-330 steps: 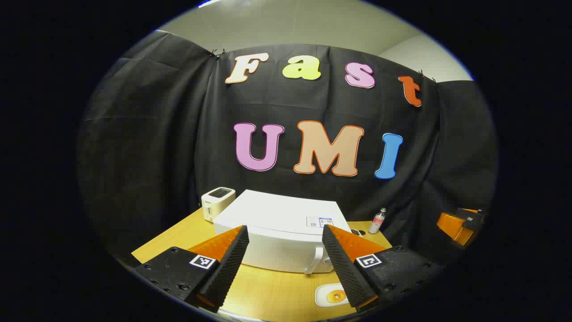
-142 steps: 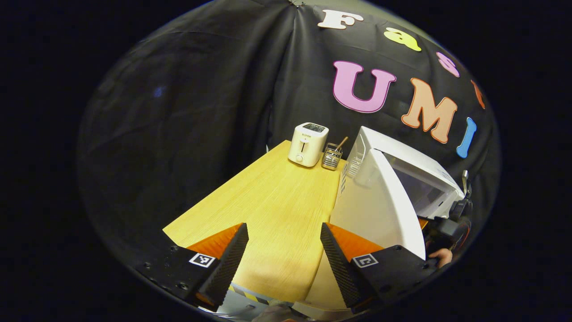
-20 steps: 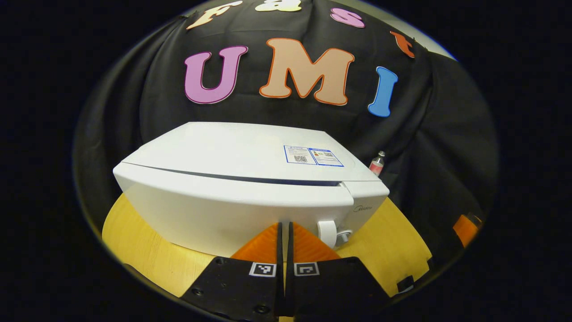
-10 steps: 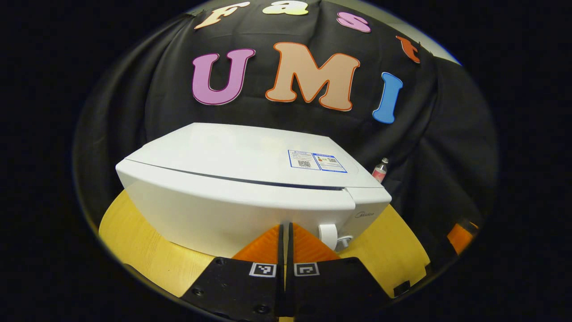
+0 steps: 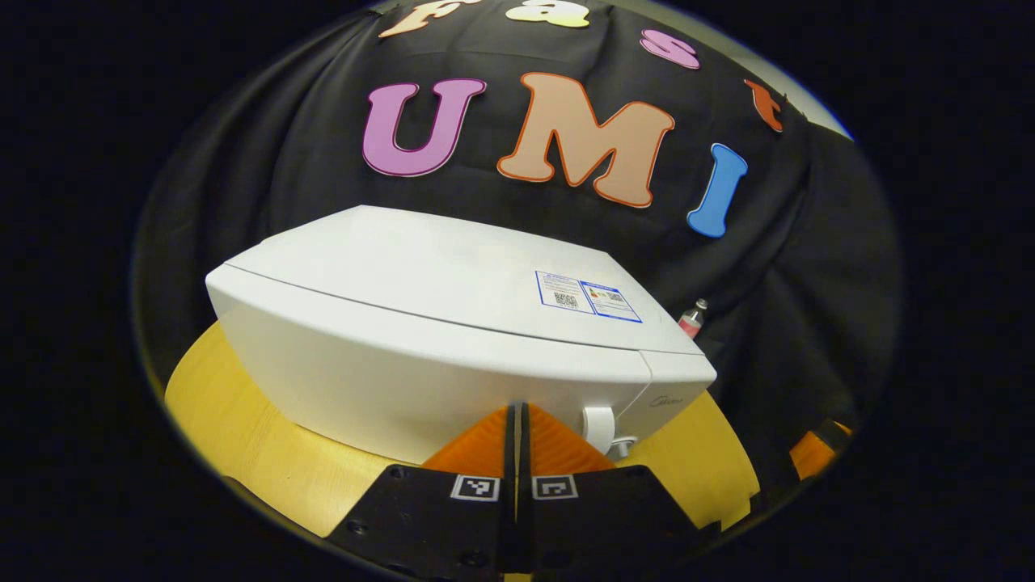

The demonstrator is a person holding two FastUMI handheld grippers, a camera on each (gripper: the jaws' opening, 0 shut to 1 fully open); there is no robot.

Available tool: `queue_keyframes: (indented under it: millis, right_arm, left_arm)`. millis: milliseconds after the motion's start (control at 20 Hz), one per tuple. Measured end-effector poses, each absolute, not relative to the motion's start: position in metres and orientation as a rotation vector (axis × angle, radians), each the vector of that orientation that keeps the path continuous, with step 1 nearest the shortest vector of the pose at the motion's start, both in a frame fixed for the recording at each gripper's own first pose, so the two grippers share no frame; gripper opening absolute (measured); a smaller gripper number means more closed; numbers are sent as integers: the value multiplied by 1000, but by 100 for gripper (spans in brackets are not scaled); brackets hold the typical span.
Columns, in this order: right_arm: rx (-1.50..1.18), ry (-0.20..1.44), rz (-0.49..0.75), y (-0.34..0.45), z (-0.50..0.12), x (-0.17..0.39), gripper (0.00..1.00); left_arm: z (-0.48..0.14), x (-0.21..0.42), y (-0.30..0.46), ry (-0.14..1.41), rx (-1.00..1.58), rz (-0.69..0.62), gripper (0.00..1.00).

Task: Open the microwave oven with the left hand, put the food in, and close the microwave oven.

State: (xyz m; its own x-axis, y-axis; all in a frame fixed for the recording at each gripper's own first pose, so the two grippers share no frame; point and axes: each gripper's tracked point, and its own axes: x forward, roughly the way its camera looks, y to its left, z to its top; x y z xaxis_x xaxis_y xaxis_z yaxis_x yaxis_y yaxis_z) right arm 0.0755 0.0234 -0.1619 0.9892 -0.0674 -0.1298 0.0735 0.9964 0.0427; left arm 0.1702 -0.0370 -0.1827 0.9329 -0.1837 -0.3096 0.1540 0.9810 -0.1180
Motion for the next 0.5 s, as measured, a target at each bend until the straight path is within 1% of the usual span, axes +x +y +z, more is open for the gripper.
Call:
queue_keyframes:
  millis: [250, 350, 500]
  right_arm:
    - [59, 132, -55, 31, -163, 73, 92]
    - [59, 145, -46, 35, -166, 72, 92]
    - [60, 158, -32, 40, -169, 73, 92]
  left_arm:
    - [-183, 169, -38, 334, -65, -182, 1]
    - [-181, 167, -33, 327, -48, -166, 1]
    - [-176, 151, -32, 313, -52, -180, 1]
